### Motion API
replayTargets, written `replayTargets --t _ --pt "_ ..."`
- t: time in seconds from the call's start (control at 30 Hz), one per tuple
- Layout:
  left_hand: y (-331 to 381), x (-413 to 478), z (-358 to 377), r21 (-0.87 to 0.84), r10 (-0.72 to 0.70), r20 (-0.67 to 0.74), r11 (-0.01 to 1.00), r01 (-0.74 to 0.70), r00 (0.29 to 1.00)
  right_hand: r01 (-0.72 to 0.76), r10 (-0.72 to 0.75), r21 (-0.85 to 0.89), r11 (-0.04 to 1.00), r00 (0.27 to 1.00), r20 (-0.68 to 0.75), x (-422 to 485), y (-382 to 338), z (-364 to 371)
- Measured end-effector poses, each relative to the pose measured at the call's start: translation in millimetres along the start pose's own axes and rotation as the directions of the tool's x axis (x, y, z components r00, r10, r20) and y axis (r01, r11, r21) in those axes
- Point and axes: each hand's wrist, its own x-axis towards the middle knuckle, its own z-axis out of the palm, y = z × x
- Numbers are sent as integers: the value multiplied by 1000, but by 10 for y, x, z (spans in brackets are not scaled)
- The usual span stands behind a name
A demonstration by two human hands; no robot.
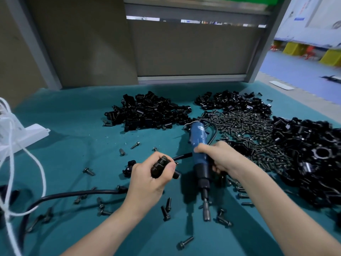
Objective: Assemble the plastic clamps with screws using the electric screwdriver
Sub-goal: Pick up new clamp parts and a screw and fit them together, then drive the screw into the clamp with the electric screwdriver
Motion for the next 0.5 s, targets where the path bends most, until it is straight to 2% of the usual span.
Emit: replayTargets --t 0.03,0.07,0.1,0.17,0.23,0.27,0.3,0.4,0.5 --pt "0 -4 -3 -19 -18 -6 1000 17 1000 -11 4 192 981 999 39 9 -20 -11" --pt "0 -2 -5 -47 -38 -11 998 37 999 -35 0 398 916 996 90 23 -49 -25" --pt "-6 3 -3 -79 -58 -9 995 57 998 -69 -22 593 803 989 144 35 -101 -50" --pt "-13 18 1 -149 -96 9 984 96 995 -149 -137 885 441 963 231 54 -261 -86" --pt "-6 49 -8 -230 -143 29 962 146 989 -212 -298 976 41 930 214 74 -452 -97" --pt "-8 61 -13 -270 -177 36 946 180 983 -220 -334 972 -85 925 180 82 -540 -84" --pt "-15 71 -21 -300 -210 42 930 213 977 -197 -342 970 -140 929 139 82 -617 -62" --pt "-38 91 -49 -310 -239 47 920 241 970 -67 -316 991 -114 948 28 133 -699 31" --pt "-80 116 -72 -188 -209 41 959 213 977 -69 -336 991 -113 941 27 202 -680 72"
